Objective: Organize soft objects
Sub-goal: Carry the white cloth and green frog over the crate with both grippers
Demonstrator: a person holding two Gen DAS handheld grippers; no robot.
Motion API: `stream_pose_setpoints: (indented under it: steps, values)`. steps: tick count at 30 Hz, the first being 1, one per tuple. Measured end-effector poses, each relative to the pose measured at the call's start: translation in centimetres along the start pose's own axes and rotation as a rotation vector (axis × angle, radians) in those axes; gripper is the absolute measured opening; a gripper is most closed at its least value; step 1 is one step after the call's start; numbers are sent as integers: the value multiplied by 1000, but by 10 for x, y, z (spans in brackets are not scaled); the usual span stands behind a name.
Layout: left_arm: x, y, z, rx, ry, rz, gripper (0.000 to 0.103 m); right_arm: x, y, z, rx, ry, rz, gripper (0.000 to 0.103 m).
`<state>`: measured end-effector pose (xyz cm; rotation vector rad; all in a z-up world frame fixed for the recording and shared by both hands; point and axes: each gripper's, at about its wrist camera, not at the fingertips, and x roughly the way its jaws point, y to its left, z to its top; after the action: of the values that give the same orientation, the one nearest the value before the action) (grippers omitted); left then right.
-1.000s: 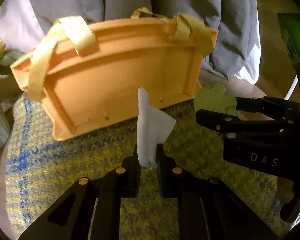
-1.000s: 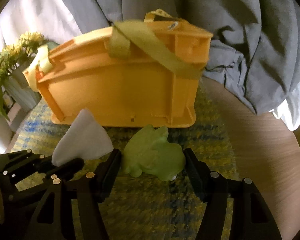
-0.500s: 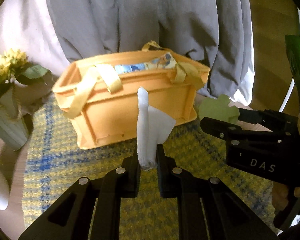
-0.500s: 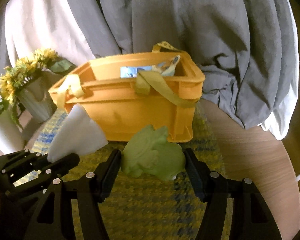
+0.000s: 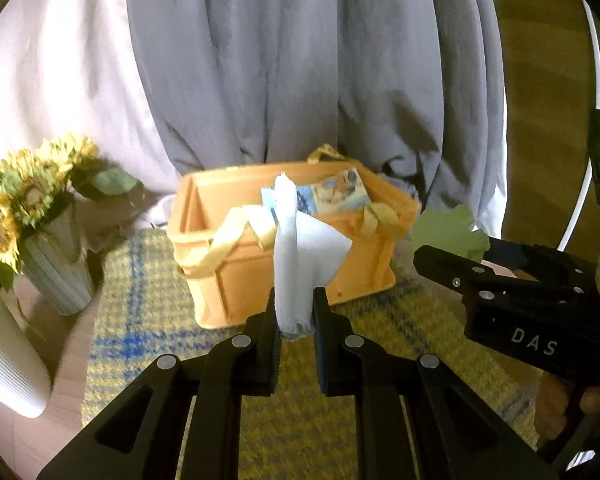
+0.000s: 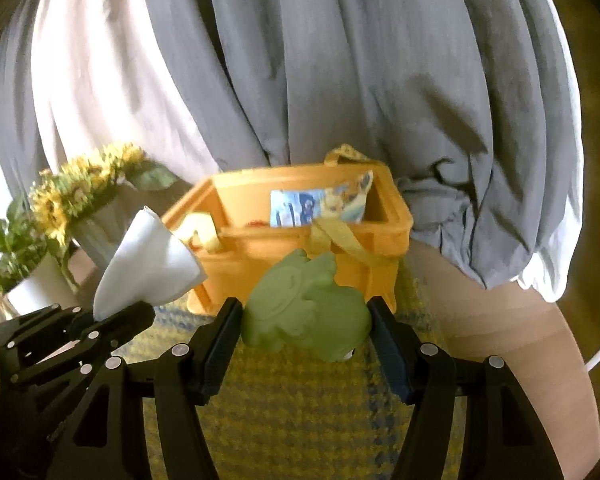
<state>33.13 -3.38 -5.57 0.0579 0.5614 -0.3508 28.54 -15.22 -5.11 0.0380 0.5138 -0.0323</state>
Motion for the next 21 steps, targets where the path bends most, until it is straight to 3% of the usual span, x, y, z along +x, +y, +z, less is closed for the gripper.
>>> stream_pose_setpoints:
  steps: [21]
  values:
    - [-33, 13, 45, 21, -183, 61, 15, -30, 14, 48, 8, -201, -4, 64]
